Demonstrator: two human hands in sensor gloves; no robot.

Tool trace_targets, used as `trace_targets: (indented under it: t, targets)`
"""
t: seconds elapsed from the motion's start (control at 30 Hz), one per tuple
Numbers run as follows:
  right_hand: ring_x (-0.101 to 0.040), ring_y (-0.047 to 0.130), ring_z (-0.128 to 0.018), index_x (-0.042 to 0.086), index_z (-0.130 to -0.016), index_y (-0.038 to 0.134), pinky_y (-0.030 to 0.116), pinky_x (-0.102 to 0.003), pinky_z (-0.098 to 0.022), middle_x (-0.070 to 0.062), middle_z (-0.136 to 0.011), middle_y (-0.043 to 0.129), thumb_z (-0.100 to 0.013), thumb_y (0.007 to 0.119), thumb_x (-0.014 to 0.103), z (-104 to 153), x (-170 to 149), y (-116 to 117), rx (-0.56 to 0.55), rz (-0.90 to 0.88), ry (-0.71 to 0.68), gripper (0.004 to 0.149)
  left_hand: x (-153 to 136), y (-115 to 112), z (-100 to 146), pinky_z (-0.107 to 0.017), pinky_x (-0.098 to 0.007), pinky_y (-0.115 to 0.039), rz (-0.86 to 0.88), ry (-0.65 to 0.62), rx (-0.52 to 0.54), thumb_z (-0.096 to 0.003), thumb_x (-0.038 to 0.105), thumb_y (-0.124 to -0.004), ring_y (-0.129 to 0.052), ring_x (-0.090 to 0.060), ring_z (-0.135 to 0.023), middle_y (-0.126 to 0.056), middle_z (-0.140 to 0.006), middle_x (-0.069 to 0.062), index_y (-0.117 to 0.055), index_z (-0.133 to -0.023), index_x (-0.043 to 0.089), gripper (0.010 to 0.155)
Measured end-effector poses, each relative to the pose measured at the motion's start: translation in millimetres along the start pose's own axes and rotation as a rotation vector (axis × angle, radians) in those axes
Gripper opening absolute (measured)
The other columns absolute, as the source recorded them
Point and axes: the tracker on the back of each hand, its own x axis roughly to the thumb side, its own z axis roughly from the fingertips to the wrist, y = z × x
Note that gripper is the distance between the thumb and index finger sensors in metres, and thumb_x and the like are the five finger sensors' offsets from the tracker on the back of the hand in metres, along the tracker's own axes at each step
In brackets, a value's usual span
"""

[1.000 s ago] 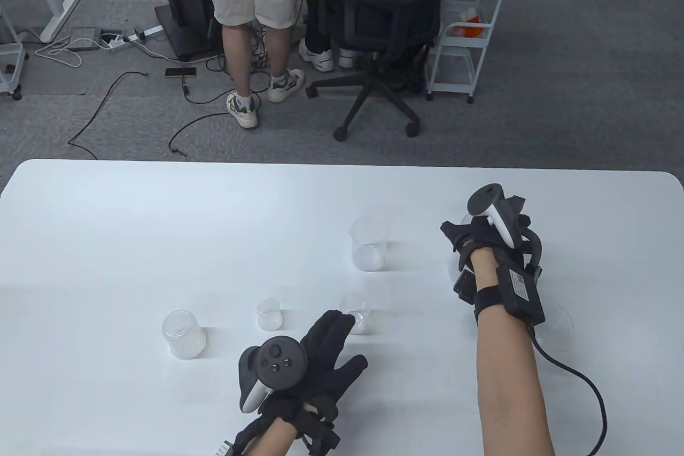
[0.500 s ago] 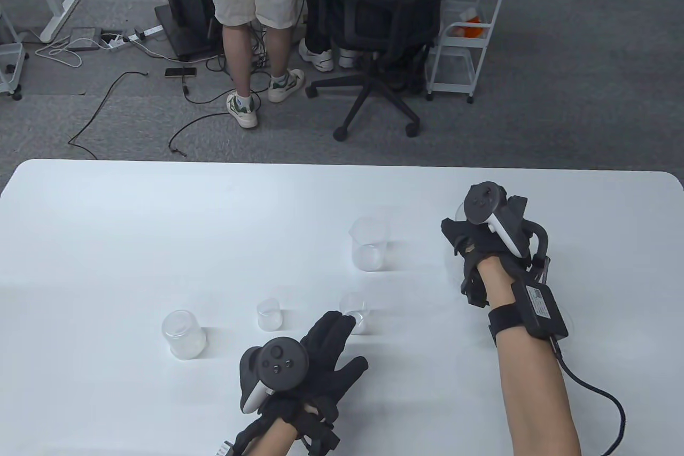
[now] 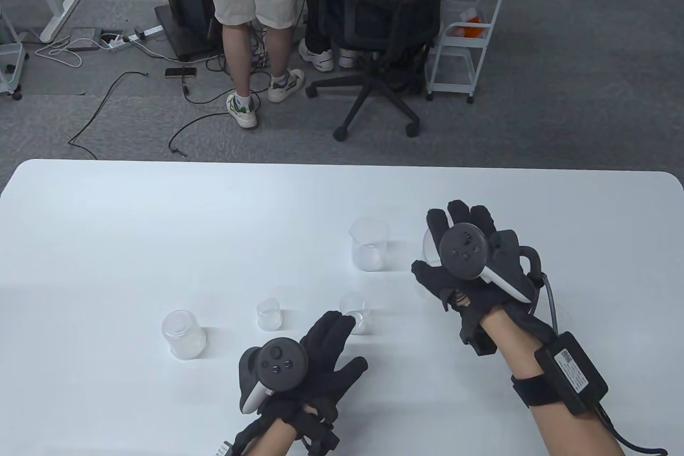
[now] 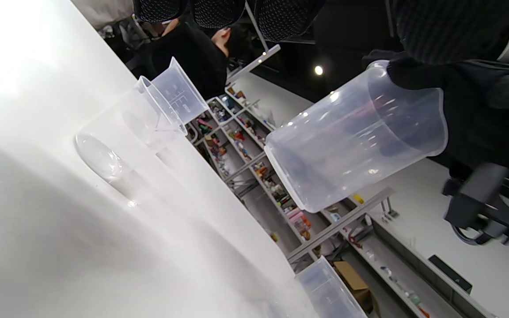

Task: Nest plastic beakers

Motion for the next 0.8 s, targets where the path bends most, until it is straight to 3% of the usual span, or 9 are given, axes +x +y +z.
trace_targets:
  t: [0.27,0.8]
  targets:
    - [-0.055,0.029,-0.106,0.020,-0.107,0.035,0.043,-0.080,-0.061,-0.017,-0.120,0.026,-0.047,0.073,0.065,28.8,23.6,39.2,0.087,-0.044,-0.118,0.084,0.9,-0.6,0.2,-0.069,-0.075,-0.040,-0.006,-0.006,-0.005,-0.0434,0.067,-0.064,-0.042,-0.053,-0.106,-0.036,-0.114,-0.019,-0.045,-0.107,0.020,0.081]
    - [-0.054,0.026,-0.106,0.020,-0.107,0.034,0.041,-0.081,-0.061,-0.017,-0.120,0.024,-0.047,0.072,0.065,43.5,27.3,107.2,0.211,-0.081,-0.168,0.085,0.7,-0.4,0.3,-0.069,-0.075,-0.041,-0.005,-0.003,-0.004,-0.0434,0.067,-0.064,-0.042,-0.054,-0.106,-0.036,-0.114,-0.019,-0.046,-0.107,0.020,0.081]
